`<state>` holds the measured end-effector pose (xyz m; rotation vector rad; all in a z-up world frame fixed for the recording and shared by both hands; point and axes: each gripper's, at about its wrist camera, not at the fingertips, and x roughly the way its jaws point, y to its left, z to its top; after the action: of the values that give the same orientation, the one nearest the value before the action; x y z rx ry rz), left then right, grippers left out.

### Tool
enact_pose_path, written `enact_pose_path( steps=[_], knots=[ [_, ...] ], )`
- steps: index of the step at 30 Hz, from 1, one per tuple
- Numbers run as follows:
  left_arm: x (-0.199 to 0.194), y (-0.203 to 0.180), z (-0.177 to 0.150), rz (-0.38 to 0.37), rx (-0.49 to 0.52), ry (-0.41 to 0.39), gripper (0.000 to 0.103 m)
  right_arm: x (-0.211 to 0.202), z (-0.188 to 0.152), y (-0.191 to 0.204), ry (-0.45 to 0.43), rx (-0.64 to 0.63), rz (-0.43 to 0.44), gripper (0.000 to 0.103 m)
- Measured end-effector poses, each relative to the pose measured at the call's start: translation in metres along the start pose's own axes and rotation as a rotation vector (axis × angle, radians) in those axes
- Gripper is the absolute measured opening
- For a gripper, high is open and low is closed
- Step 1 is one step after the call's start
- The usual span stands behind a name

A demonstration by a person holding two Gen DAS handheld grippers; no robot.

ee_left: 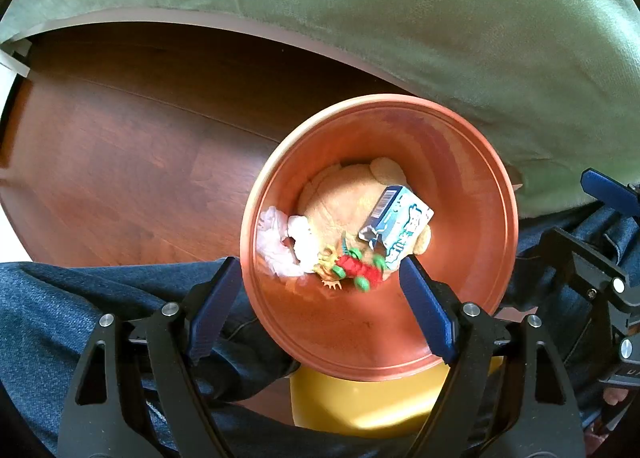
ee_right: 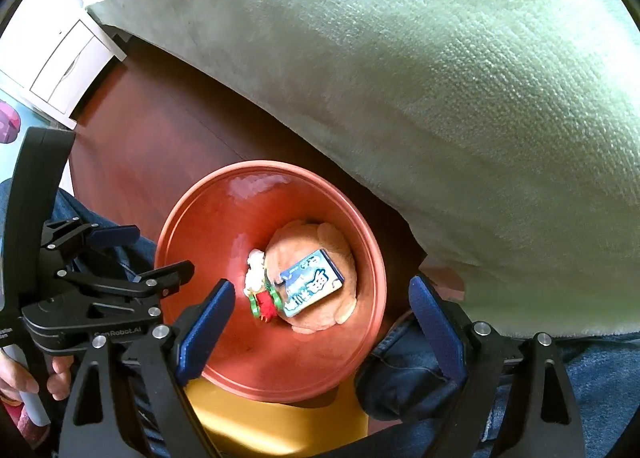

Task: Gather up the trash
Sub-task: 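Lower both toys into the orange bucket and open both tools, then grasp the orange juice pouch with the right tool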

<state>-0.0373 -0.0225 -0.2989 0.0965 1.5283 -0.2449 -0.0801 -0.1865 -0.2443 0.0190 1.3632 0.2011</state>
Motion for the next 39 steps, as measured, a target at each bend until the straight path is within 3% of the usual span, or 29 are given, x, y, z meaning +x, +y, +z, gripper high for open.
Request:
enact_pose_path(
  steps=[15,20,26,31,33,34,36,39],
  knots=[
    [-0.010,0.001,0.008,0.011,0.001,-0.029,0.079,-0.010,0.001,0.003,-0.027,-0.003,0.003,0.087],
    [-0.037,0.005,0.017,0.014,0.001,-0.102,0.079,-0.044,0.013,0.006,-0.122,-0.033,0.012,0.087],
    [-0.084,0.018,0.032,0.019,-0.024,-0.240,0.079,-0.114,0.047,0.003,-0.332,-0.077,0.031,0.087],
    [-0.111,0.029,0.046,0.019,-0.055,-0.321,0.082,-0.152,0.103,-0.022,-0.507,-0.046,-0.093,0.090],
    [-0.116,0.034,0.050,0.015,-0.070,-0.335,0.082,-0.159,0.137,-0.035,-0.555,-0.032,-0.183,0.090],
    [-0.117,0.036,0.052,0.015,-0.075,-0.336,0.082,-0.160,0.160,-0.040,-0.579,-0.039,-0.271,0.090],
    [-0.119,0.040,0.055,0.008,-0.092,-0.341,0.082,-0.158,0.196,-0.047,-0.589,-0.055,-0.379,0.090],
    [-0.123,0.043,0.056,0.002,-0.111,-0.356,0.082,-0.150,0.249,-0.058,-0.577,-0.056,-0.453,0.090]
  ],
)
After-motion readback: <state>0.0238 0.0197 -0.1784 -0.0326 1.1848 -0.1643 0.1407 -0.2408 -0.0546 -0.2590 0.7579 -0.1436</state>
